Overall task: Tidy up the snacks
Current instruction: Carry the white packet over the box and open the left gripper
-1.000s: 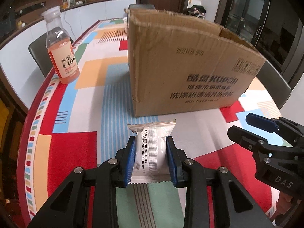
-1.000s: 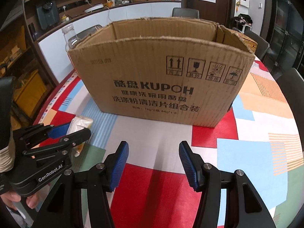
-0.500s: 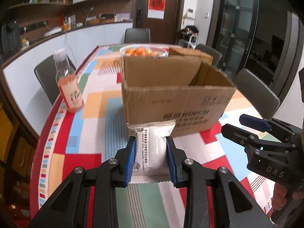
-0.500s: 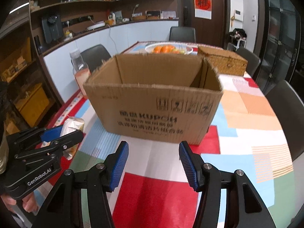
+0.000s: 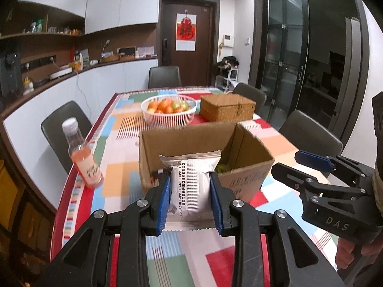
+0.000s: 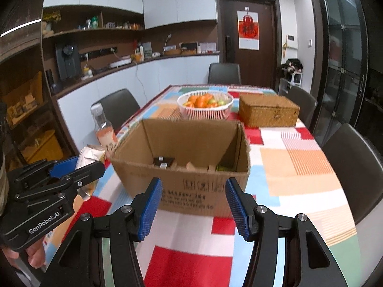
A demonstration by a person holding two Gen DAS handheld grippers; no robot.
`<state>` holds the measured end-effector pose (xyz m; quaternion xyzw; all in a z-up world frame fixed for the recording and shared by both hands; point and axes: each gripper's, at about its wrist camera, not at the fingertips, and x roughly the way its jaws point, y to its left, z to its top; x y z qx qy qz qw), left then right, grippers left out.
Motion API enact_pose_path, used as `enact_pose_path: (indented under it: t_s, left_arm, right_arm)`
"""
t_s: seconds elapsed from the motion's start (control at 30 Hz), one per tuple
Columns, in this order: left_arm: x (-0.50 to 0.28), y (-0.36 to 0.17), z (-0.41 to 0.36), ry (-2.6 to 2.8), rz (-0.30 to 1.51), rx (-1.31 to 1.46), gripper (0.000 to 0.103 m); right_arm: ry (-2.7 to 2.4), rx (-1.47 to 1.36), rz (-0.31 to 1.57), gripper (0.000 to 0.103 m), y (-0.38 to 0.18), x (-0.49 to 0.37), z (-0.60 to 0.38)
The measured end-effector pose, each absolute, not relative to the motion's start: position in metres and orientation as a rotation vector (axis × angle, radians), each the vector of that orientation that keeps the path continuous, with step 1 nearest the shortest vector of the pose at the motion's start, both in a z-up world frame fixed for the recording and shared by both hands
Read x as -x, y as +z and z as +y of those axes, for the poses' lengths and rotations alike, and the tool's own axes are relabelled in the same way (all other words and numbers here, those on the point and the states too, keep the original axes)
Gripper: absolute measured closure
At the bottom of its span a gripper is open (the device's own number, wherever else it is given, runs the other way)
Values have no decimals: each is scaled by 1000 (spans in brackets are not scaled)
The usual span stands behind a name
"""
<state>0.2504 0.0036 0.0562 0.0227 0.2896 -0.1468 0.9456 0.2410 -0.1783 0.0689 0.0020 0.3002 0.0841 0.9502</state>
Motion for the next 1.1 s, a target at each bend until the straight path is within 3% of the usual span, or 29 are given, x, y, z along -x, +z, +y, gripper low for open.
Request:
enact_pose_path:
  t_s: [0.4, 0.8, 0.93, 1.1]
  left_arm:
    - [-304, 77, -11, -304, 591, -39, 72]
    - [-359, 59, -30, -278, 693, -70, 71]
    - [-363, 57, -34, -247, 699, -71, 58]
    - [-343, 59, -26, -214, 675, -84, 55]
  right_arm:
    - [124, 13, 559, 47, 93, -280, -192]
    - [76, 35, 596, 47, 91, -314, -199]
    - [63, 40, 613, 47, 87, -319, -198]
    - [68, 17, 626, 47, 84, -315, -202]
